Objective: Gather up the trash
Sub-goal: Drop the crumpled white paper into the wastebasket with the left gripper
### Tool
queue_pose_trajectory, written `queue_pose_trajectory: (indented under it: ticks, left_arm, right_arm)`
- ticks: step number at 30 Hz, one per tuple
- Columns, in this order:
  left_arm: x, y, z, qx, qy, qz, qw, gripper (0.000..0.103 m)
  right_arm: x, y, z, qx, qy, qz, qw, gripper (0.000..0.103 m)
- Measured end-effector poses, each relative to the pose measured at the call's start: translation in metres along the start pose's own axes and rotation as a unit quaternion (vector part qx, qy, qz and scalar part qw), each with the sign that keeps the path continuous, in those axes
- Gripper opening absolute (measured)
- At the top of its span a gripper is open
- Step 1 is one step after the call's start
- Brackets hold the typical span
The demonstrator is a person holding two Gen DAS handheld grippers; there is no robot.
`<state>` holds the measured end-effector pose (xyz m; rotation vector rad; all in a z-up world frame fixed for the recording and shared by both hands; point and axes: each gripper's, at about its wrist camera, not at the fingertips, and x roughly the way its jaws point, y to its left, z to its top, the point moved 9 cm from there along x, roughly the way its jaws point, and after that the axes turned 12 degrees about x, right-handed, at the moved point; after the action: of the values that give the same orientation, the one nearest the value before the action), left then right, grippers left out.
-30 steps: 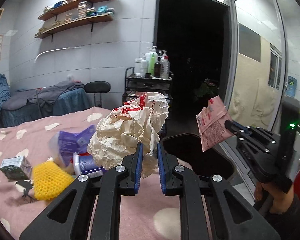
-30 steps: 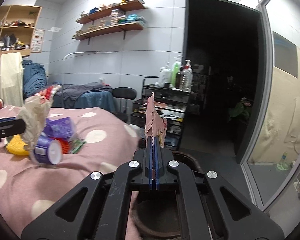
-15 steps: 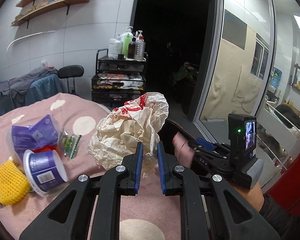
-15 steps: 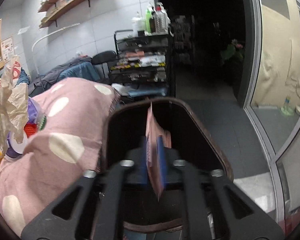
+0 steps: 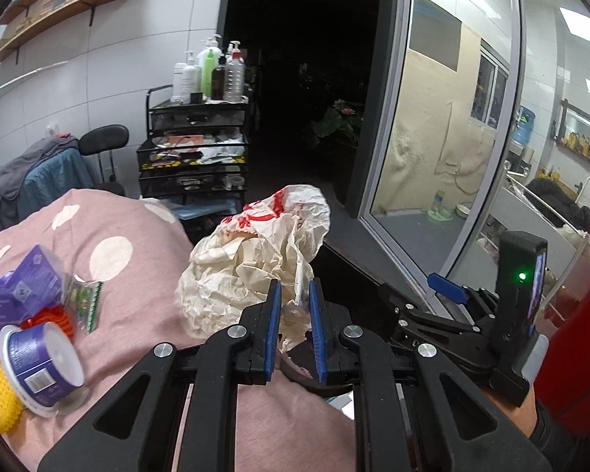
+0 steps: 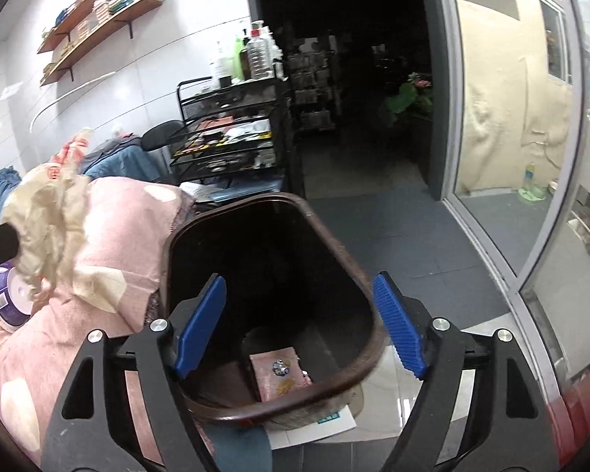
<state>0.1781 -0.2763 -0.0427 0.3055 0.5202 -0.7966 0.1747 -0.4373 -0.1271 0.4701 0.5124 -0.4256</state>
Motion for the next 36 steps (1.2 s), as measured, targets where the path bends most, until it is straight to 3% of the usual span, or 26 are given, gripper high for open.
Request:
queue_pose_trajectory:
  ticks: [10, 24, 25, 27, 28, 29, 36]
  left_arm:
    - [0.045, -0.026, -0.001, 0.019, 0.054, -0.039, 0.9976, 0.015]
    - [0.079, -0.036, -0.013, 0.034, 0.112, -0.061, 0.9912, 0.016]
    - [0.08, -0.036, -0.013, 0.034, 0.115, -0.062, 0.9909, 0.021]
    - [0.08, -0.034, -0.015, 0.036, 0.115, -0.056, 0.9912, 0.048]
    - [0.078, -0.034, -0.015, 0.036, 0.109, -0.049, 0.9921, 0.067]
    - [0.075, -0.031, -0.014, 0.033, 0.1, -0.044, 0.9935, 0.077]
    - [0.057, -0.024, -0.011, 0.033, 0.073, -0.022, 0.9966, 0.091]
  right_arm:
    - [-0.015, -0.03, -0.001, 0.012, -0.005, -0.026, 1.0, 0.082]
    - [-0.016, -0.045, -0.006, 0.022, 0.003, -0.036, 0.999, 0.083]
    - [-0.016, -0.045, -0.006, 0.022, 0.003, -0.036, 0.999, 0.084]
    - [-0.016, -0.045, -0.006, 0.022, 0.003, -0.036, 0.999, 0.087]
    - [-0.016, -0.045, -0.006, 0.022, 0.003, -0.035, 0.999, 0.088]
    - [-0.016, -0.045, -0.006, 0.022, 0.003, -0.035, 0.999, 0.088]
    - [-0.014, -0.042, -0.01, 0.019, 0.01, -0.032, 0.999, 0.092]
